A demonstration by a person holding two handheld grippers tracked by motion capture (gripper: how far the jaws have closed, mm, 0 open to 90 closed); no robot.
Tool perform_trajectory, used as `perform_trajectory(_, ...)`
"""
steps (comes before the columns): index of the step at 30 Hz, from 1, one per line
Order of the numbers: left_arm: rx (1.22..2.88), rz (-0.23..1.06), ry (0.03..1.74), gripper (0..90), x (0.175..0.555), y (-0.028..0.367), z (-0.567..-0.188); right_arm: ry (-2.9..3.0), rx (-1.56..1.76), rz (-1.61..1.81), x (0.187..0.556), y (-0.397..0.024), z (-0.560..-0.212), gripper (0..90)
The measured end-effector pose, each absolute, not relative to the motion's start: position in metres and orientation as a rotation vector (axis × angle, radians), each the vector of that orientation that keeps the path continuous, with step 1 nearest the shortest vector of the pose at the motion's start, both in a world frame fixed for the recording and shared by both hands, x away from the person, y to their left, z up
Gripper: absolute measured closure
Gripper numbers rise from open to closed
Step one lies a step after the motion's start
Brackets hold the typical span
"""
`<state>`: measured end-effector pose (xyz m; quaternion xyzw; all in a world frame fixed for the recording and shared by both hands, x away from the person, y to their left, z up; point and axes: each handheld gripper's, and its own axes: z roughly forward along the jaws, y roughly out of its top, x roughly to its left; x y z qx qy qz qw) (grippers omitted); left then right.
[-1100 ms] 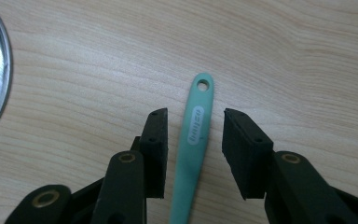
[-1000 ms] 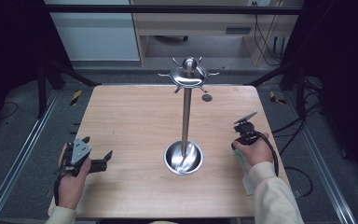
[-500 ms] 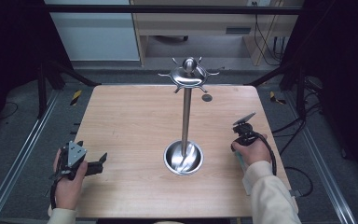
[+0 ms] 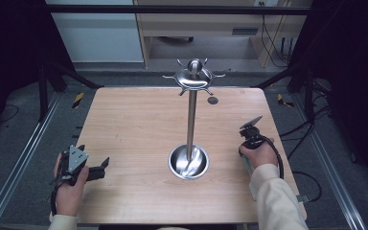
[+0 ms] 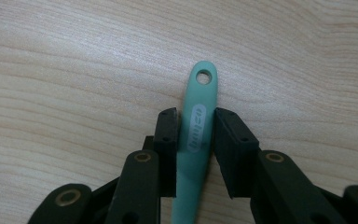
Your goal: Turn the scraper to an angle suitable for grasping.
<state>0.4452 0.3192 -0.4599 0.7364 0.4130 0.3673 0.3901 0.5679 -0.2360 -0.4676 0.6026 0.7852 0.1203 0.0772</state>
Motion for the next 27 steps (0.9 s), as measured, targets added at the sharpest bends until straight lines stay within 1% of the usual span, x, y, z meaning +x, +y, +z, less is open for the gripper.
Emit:
perform_trajectory(8,1.883,0.933,1.043,2.3,0.446,0.318,-0.461,2.343,1.805,0.348,0.568,-0.235,-0.467,73.7)
perform_trajectory(11,1.886,0.932,1.041,2.2,0.446,0.318,-0.461,2.346,1.769,0.369,0.565,-0.234,-0.461,74.0)
perform_trajectory(17,1.891,0.932,1.037,2.2,0.446,0.317,-0.461,2.362,1.684,0.433,0.557,-0.231,-0.442,74.3)
perform_trajectory(18,1.894,0.93,1.036,2.2,0.446,0.317,-0.461,2.364,1.654,0.454,0.554,-0.231,-0.433,74.3)
perform_trajectory(27,1.893,0.926,1.036,2.1,0.446,0.318,-0.462,2.331,1.557,0.556,0.545,-0.232,-0.392,74.4)
